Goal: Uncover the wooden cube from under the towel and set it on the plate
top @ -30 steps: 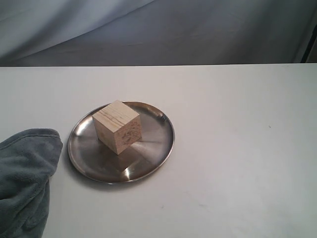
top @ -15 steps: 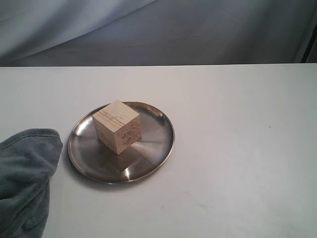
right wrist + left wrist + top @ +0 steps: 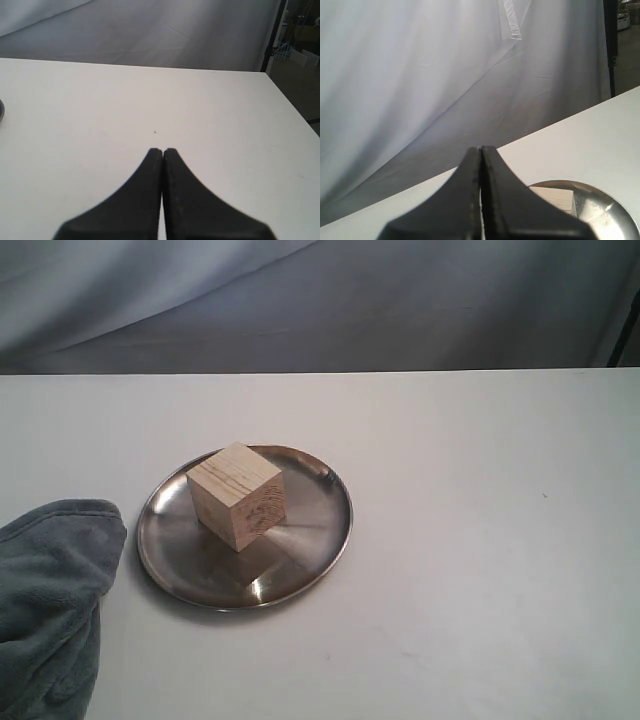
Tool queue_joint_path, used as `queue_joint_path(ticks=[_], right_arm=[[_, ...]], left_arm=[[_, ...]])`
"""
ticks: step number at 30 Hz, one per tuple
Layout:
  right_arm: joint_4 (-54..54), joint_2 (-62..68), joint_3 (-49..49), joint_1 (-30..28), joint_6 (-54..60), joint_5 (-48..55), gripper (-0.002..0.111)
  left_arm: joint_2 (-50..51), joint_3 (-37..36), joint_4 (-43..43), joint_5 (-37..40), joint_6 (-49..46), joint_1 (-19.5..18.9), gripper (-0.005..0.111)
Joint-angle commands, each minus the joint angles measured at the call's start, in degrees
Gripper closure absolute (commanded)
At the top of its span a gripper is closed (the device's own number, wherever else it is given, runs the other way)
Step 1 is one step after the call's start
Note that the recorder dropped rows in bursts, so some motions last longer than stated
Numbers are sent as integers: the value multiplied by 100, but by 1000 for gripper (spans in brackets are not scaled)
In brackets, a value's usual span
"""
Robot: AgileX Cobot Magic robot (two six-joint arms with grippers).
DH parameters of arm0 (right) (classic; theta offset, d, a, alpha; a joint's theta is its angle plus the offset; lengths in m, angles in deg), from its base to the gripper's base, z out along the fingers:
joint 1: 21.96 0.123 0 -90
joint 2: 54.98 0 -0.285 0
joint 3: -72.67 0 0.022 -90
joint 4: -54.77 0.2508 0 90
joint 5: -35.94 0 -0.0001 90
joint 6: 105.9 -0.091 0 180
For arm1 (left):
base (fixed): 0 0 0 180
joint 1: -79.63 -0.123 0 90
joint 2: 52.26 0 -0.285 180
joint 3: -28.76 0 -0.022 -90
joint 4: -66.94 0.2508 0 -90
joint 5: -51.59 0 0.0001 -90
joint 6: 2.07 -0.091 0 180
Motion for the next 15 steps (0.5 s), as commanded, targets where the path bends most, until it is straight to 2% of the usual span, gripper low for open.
queue_joint_path(ticks=[1,15], right_arm=[[25,-35,23,0,43,-79,108],[25,-35,23,0,43,-79,108]], left_arm=[[-79,-42,12,-83,31,6,107],[-79,-42,12,-187,31,6,107]])
